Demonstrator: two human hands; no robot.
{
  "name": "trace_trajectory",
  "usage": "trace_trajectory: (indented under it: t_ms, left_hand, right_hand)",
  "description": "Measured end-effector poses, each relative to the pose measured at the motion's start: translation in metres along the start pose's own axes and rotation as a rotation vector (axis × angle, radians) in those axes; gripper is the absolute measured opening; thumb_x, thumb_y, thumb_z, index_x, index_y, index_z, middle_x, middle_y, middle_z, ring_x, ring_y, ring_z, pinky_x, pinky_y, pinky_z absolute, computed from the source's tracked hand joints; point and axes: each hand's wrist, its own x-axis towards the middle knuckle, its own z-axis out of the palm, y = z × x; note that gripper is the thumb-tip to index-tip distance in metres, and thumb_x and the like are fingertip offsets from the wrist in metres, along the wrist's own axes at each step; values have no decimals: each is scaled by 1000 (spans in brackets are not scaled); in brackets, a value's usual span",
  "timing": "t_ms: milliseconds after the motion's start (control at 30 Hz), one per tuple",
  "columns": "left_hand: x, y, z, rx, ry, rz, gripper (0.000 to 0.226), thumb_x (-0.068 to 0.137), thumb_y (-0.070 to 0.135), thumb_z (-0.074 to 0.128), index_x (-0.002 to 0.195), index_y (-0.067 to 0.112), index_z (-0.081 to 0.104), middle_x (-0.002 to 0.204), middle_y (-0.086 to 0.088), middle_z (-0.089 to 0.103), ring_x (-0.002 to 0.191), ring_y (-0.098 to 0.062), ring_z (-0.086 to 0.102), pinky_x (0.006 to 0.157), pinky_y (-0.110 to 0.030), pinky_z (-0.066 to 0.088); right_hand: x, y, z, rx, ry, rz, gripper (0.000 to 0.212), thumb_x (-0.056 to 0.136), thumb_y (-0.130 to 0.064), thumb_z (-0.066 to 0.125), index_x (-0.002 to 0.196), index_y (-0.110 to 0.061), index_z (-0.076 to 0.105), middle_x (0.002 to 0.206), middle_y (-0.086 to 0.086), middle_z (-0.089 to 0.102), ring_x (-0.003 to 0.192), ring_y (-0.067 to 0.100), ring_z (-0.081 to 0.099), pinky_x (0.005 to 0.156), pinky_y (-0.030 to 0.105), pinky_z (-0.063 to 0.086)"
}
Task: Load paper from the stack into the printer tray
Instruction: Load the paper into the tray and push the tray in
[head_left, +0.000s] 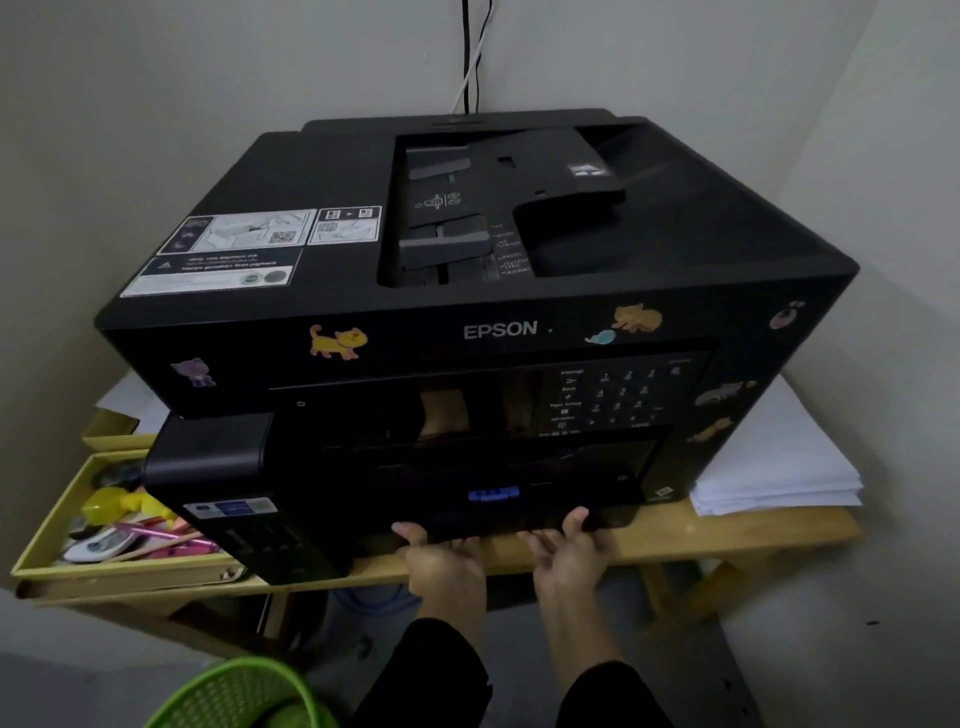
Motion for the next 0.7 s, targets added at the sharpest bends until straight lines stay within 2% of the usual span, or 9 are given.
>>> trace_trajectory:
  t_ms: [67, 167, 267, 333, 433, 500, 567, 633, 700]
  left_hand:
    - [2, 2, 3, 1, -31, -10, 48, 92, 54, 48, 114, 14, 62, 81, -5, 58, 66, -20, 53, 80, -38, 56]
    - [9, 7, 10, 67, -96, -20, 64, 89, 55, 52, 141, 19, 42, 97, -6, 59, 68, -19, 55, 54, -24, 53]
    - [13, 6, 12, 123, -93, 4, 76, 86, 59, 51, 149, 24, 26, 128, -9, 56, 76, -21, 59, 52, -21, 53]
    - [9, 4, 13, 156, -80, 23, 74, 87, 59, 49, 149, 26, 25, 130, -9, 54, 68, -17, 53, 51, -20, 50]
    - [1, 3, 16, 182, -59, 8, 61, 91, 57, 45, 143, 25, 38, 103, -4, 59, 77, -15, 56, 66, -22, 46]
    - [1, 5, 19, 159, -43, -29, 56, 96, 50, 37, 145, 23, 36, 129, -5, 55, 118, -20, 56, 93, -29, 47]
    - [5, 6, 23, 195, -21, -47, 56, 98, 45, 25, 149, 22, 27, 151, -7, 35, 139, -29, 36, 110, -43, 35]
    - [2, 6, 29, 302, -24, -29, 66, 95, 56, 19, 150, 20, 23, 154, -9, 31, 140, -35, 33, 112, -52, 31]
    - [-9, 7, 36, 243, -50, -18, 80, 85, 71, 27, 150, 25, 21, 155, -8, 29, 141, -36, 29, 114, -55, 26]
  right_hand:
    - [5, 0, 2, 18, -7, -3, 57, 95, -18, 55, 144, -27, 26, 92, 12, 57, 88, 33, 59, 98, 59, 45]
    - [18, 3, 14, 23, -5, 25, 54, 95, -20, 56, 143, -23, 31, 70, 5, 48, 54, 17, 42, 102, 61, 41]
    - [27, 7, 14, 45, -8, 18, 50, 93, -17, 59, 136, -27, 34, 66, 5, 43, 51, 18, 34, 104, 63, 33]
    - [28, 8, 10, 28, -23, 48, 37, 94, -18, 58, 126, -24, 41, 64, 6, 43, 54, 26, 45, 105, 64, 33]
    - [30, 3, 7, -93, 29, 47, 43, 94, -27, 55, 135, -21, 42, 93, 16, 63, 98, 39, 65, 88, 47, 52]
    - [24, -4, 7, -173, 108, -13, 52, 90, -26, 64, 138, -19, 43, 98, 17, 66, 89, 29, 67, 72, 36, 54]
    - [14, -11, 12, -231, 215, -55, 45, 88, -24, 66, 129, -9, 54, 104, 16, 69, 92, 28, 67, 79, 35, 55]
    - [6, -16, 22, -285, 311, -85, 37, 91, -27, 58, 121, -5, 61, 107, 12, 67, 95, 27, 64, 79, 35, 50]
    - [1, -21, 38, -261, 320, -97, 50, 94, -40, 47, 131, -7, 53, 122, 14, 62, 112, 30, 59, 90, 38, 45]
